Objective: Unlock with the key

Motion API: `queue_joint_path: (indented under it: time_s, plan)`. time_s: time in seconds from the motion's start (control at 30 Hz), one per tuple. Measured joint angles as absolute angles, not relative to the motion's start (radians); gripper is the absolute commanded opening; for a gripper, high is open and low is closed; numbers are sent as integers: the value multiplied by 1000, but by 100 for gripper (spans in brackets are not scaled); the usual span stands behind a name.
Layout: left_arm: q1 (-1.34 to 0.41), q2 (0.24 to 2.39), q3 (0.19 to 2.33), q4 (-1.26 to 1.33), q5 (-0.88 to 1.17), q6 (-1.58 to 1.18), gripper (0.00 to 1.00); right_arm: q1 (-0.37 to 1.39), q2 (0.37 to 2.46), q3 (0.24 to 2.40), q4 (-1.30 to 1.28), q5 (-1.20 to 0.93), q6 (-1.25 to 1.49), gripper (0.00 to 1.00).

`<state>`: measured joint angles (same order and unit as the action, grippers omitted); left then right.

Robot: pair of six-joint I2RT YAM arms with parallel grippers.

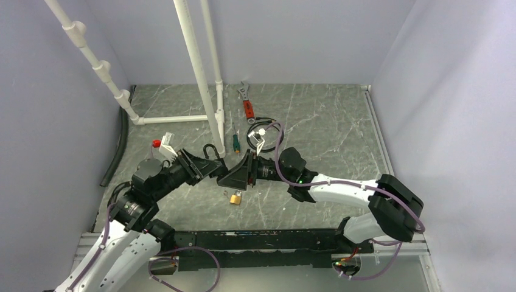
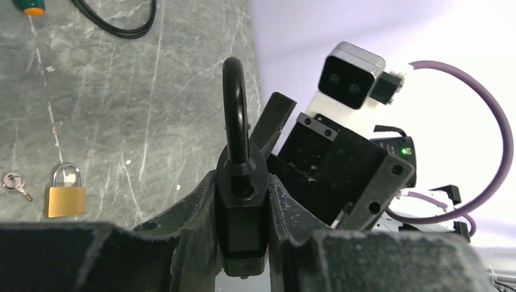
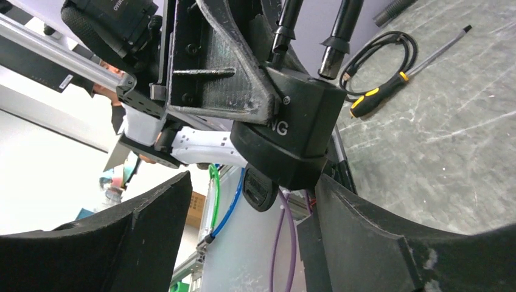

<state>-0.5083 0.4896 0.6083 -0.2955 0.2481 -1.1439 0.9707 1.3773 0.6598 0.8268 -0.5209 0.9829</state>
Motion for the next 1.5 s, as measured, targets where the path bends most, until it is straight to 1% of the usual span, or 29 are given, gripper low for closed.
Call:
queue_joint_path:
  time_s: [0.33,0.5,0.63,0.7,0.77,0.93,1.1,1.13,1.17,1.2,1.27,1.4,1.5]
  plan:
    - [-508,447,597,-252,276,-1138,0,970,1425,704,847,-509,991,66]
    - [-508,433,583,-241,291,-1137,0,970,1444,712,870,-499,1004,65]
    - [-508,421,570,-227,295,-1135,0,968,1457,717,902,-499,1021,61]
    - [-508,416,566,-218,300,-1131,0,967,1461,719,919,-499,1029,55]
    - [-508,416,561,-204,307,-1125,0,966,1464,720,933,-499,1036,47]
    - [-508,411,548,-169,308,-1114,0,962,1483,726,964,-519,1071,22]
    - [-507,409,537,-148,305,-1108,0,958,1493,730,980,-533,1077,6]
    - [-507,409,535,-144,304,-1106,1,957,1493,730,979,-534,1077,5]
    - [-507,409,533,-141,303,-1105,5,956,1493,730,978,-534,1077,3]
    - [-508,409,532,-139,303,-1102,10,956,1493,730,976,-534,1076,0]
    - [-508,408,532,-140,302,-1095,21,956,1493,732,973,-535,1071,0]
    - [-508,400,532,-152,291,-1081,48,957,1492,734,958,-539,1057,0]
    - [-508,396,530,-162,274,-1059,64,958,1488,736,920,-530,1041,0]
